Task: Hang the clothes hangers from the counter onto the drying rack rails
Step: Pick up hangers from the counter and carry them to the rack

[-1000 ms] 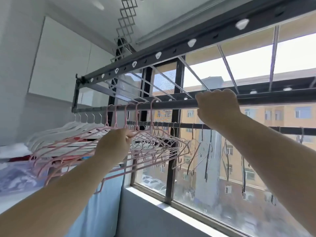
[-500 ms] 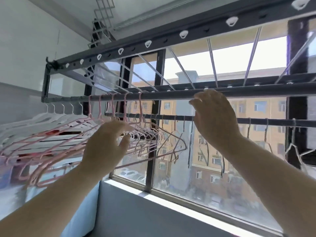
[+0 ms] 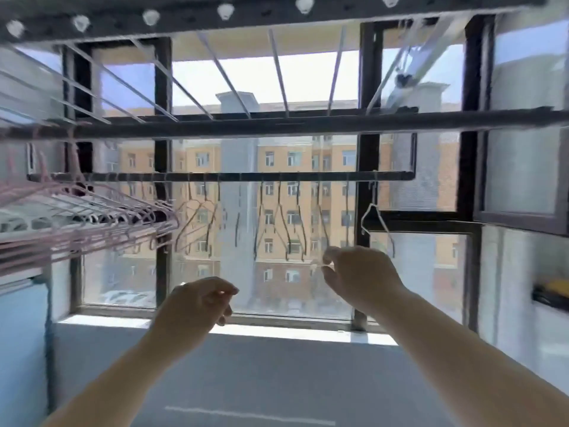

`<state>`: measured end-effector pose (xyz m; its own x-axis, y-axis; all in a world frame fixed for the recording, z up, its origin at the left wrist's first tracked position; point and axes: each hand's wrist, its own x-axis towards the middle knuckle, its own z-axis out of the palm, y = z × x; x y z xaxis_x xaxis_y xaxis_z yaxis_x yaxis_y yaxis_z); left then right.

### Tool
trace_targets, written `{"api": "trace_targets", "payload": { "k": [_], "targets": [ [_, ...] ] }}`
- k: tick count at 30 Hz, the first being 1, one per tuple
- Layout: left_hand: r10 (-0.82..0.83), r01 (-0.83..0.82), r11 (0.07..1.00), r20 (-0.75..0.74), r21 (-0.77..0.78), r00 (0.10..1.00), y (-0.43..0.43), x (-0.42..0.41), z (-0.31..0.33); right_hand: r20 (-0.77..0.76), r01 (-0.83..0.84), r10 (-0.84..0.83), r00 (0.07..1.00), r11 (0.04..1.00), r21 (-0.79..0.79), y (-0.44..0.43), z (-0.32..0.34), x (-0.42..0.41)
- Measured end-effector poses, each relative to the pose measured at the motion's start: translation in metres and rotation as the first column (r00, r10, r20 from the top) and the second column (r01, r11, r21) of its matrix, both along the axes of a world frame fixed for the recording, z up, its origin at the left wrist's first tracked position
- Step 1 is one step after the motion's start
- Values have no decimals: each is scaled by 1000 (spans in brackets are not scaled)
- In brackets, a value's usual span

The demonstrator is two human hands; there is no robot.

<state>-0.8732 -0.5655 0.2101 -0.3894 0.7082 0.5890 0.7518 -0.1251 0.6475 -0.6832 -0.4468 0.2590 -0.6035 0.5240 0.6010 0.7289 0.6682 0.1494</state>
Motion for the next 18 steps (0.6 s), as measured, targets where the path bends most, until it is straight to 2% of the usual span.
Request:
{"api": "trace_targets", "payload": {
  "k": [5,9,12,15,18],
  "targets": [
    [-216,219,974,61,-59,975,80,140,-33,37,191,-188,982,968,-161,32,-44,163],
    [-376,397,909,164,-124,912,147,272,-71,24,358,-366,930,892,-276,41,-73,305],
    [-446,494,850,252,-182,859,189,364,-101,0,480,-512,859,805,-349,46,-96,402],
    [-531,572,771,213,-279,820,217,452,-126,8,598,-654,756,685,-416,46,-122,488],
    [-621,646,688,193,-331,760,233,529,-139,-4,694,-788,616,544,-472,40,-145,563]
  ]
}}
